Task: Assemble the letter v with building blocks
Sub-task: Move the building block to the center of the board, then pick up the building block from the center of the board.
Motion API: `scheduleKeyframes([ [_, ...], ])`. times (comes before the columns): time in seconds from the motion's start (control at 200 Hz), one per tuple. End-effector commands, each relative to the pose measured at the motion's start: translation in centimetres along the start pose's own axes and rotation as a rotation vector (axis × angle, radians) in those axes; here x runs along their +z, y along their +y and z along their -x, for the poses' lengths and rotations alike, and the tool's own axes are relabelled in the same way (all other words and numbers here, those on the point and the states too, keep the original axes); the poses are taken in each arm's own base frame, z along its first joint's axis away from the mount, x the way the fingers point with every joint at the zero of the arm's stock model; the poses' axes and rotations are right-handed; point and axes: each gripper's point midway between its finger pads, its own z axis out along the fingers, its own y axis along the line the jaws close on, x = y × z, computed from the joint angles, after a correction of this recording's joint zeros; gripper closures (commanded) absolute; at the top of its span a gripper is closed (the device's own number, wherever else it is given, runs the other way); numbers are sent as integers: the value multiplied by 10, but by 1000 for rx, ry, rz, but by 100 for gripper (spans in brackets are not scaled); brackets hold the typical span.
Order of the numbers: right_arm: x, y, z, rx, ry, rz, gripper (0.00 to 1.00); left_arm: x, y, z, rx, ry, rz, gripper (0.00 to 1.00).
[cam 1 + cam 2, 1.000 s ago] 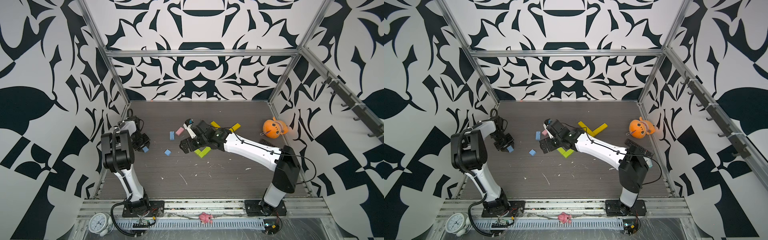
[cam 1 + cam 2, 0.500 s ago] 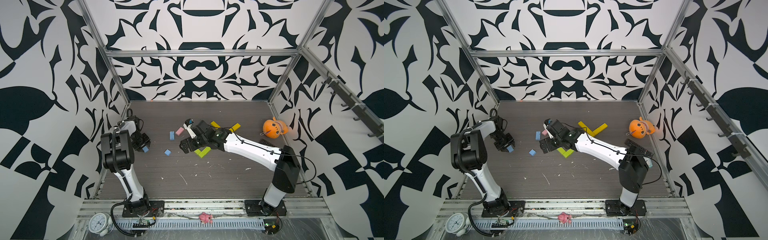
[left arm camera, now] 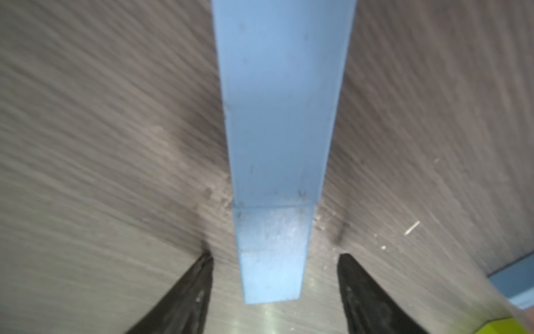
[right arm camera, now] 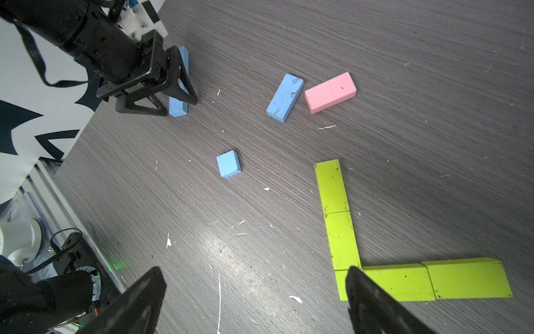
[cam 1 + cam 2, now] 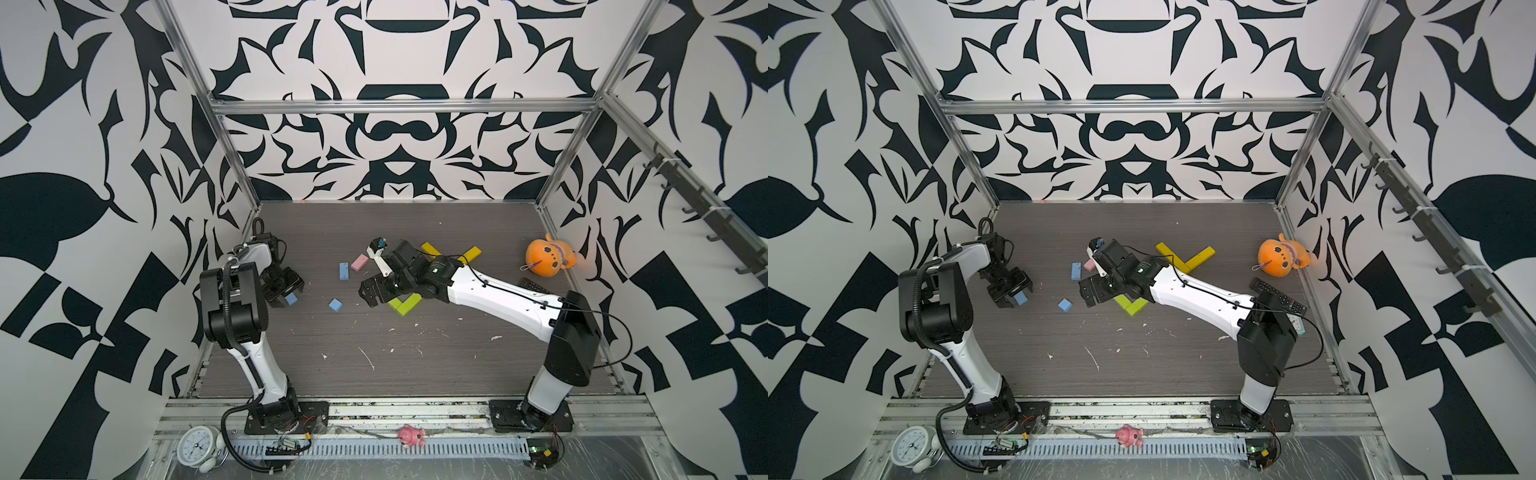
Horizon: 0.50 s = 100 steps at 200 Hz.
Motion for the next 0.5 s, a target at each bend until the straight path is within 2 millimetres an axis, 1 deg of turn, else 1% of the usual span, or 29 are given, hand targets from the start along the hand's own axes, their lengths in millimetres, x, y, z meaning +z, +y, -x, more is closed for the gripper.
scheduleKeyframes([
  [0.0,-20,13,21,1,-79,37,1,-17,3,-13,3,7,-11,21],
  [0.115,-25,13,21,1,-89,38,1,-37,-13,-25,31,-12,-80,16],
  [0.16,-28,13,22,-9,-94,38,1,-42,-21,-34,54,-13,-94,16],
  [0.22,-33,10,23,-26,-102,26,1,-43,-31,-50,89,1,-92,16],
  [0.3,-39,2,23,-40,-103,-5,1,-37,-46,-79,145,46,-80,16],
  [0.37,-44,-10,22,-37,-100,-37,1,-28,-58,-102,202,76,-50,16],
  [0.425,-48,-19,21,-27,-102,-51,1,-20,-64,-115,229,91,-21,16],
  [0.495,-55,-30,22,-5,-112,-62,1,-8,-65,-122,247,104,15,17],
])
